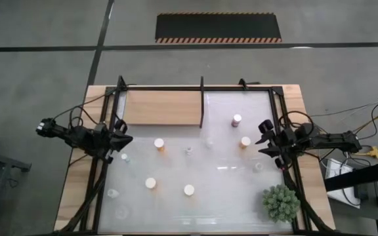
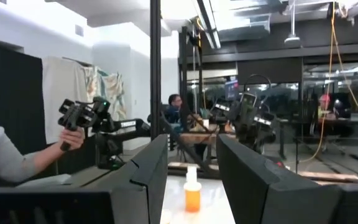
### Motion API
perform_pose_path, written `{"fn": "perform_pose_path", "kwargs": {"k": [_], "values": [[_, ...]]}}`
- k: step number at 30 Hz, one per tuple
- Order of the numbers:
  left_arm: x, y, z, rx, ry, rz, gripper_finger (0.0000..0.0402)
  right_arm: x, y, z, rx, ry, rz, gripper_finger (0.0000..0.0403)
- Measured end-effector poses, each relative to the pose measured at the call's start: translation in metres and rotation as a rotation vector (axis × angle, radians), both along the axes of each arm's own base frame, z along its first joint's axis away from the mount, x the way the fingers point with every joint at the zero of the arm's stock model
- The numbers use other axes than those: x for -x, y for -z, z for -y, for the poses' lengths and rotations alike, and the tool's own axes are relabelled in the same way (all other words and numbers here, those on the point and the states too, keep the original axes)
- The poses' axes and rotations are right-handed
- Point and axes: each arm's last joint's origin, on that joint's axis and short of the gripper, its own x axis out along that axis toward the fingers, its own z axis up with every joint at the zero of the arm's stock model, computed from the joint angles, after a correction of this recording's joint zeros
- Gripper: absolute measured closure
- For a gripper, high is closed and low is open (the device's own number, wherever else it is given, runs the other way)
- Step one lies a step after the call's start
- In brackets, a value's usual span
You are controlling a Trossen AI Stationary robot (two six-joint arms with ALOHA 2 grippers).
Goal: Pick and place medicine bottles onto shelf by color
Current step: Put the middle left large yellow pill bottle on the shelf
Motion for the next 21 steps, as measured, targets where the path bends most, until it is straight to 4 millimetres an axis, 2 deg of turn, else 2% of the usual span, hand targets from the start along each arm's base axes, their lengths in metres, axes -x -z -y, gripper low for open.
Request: {"fn": "perform_pose_path", "kwargs": {"k": [10, 16, 21], "values": [[-0.004, -0.002, -0.004, 0.079, -0.143, -0.043, 0.0398, 0.000, 0.000, 0.001, 0.000, 0.044, 0.006, 0.0275], [-0.016, -0.022, -0.001, 0.101, -0.198, -0.113, 0.0398, -0.002, 0.001, 0.004, -0.031, 0.138, -0.019, 0.0275], [-0.034, -0.053, 0.006, 0.082, -0.203, -0.153, 0.0398, -0.002, 0.001, 0.004, -0.008, 0.147, -0.008, 0.0275]]}}
